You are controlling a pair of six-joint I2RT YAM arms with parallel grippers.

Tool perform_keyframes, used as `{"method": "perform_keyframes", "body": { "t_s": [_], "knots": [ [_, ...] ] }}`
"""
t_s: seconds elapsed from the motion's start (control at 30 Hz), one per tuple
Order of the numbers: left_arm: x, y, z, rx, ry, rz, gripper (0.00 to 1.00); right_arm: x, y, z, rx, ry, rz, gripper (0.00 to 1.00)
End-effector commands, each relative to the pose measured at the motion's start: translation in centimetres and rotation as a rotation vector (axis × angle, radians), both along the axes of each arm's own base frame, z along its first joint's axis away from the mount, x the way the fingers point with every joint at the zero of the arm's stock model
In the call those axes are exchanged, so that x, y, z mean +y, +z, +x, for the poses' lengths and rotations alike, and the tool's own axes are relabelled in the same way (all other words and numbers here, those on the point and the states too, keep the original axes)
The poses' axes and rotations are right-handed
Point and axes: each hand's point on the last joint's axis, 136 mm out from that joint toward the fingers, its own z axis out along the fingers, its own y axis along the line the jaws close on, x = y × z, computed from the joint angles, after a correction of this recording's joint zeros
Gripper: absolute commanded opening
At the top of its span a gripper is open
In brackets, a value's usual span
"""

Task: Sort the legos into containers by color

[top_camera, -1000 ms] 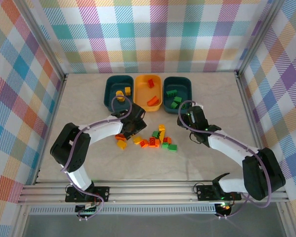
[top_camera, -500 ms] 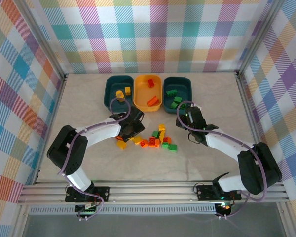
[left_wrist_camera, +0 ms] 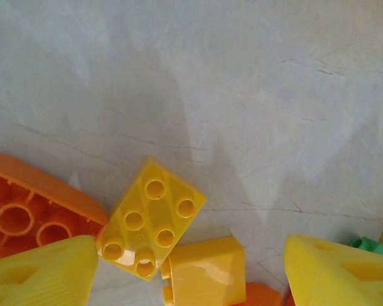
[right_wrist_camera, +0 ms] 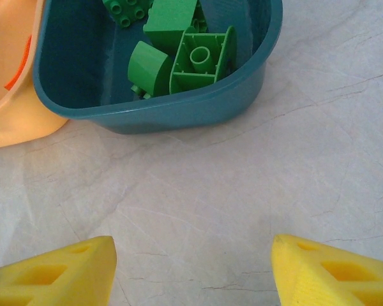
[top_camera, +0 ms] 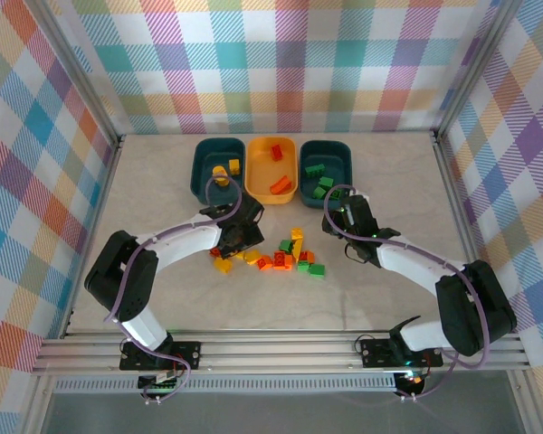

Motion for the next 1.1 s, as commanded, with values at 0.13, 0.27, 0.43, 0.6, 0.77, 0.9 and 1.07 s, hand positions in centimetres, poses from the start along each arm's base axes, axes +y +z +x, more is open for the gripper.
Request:
{"method": "perform_keyframes", "body": {
  "t_s": [0.13,0.27,0.43,0.6,0.77,0.9,1.07],
  "knots": [
    [0.3,1.1,1.6,-0.02,-0.28,0.23,0.75,0.9,-0.1,0.5,0.003,0.008,0.026,0.65],
    [0.2,-0.2,3.1,-0.016,-0.357,0.327,0.67,0.8,-0.3,0.5,0.009,0.007,0.016,0.65],
    [-0.1,-1.6,3.3,0.012,-0.416,0.354,0.58,0.5,0.2,0.5,-0.006,0.002,0.001,0.65],
    [0.3,-3.1,2.1,0.055,-0.429,0.352,0.57,0.5,0.0,0.6,-0.002,0.003,0.0,0.65],
    [0.5,-4.4,0.9,0.092,-0.428,0.329,0.54,0.7,-0.2,0.6,0.008,0.008,0.006,0.65],
    [1.1,-5.0,0.4,0.102,-0.413,0.34,0.53,0.7,0.0,0.4,0.004,0.011,0.013,0.65],
    [1.6,-4.9,0.4,0.085,-0.395,0.351,0.32,0.8,0.2,0.4,0.001,0.011,0.023,0.65]
  ]
}}
